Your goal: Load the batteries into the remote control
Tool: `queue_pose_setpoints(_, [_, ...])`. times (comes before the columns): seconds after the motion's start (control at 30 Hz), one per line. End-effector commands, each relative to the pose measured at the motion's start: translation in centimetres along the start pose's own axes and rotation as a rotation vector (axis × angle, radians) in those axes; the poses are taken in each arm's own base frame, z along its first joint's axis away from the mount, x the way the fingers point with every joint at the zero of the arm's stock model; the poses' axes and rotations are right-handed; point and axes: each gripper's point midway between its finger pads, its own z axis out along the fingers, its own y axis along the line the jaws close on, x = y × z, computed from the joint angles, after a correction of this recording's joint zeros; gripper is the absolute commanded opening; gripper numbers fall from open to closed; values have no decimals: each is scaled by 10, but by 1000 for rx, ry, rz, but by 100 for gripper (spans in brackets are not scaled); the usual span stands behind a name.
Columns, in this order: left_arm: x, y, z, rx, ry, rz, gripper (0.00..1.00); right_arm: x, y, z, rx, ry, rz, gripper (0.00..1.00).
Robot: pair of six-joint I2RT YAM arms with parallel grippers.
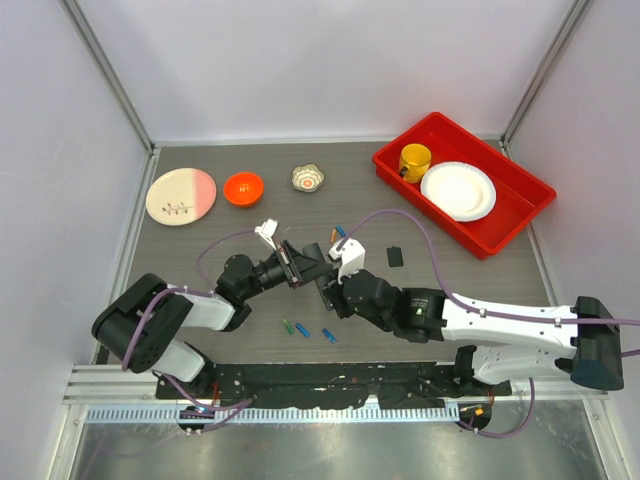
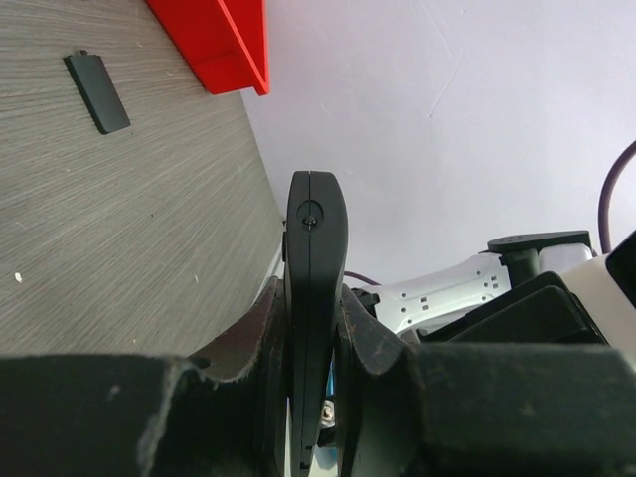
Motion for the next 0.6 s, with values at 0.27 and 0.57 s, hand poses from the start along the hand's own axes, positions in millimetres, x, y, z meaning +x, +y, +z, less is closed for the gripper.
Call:
queue_pose_setpoints(0.27, [-24,-89,-5,321,-110,148,0,7,12,4,-15,67,9,20])
queue_pose_setpoints(0.57, [-23,-86,-5,313,-109,148,0,-2,7,-2,7,36,31,28])
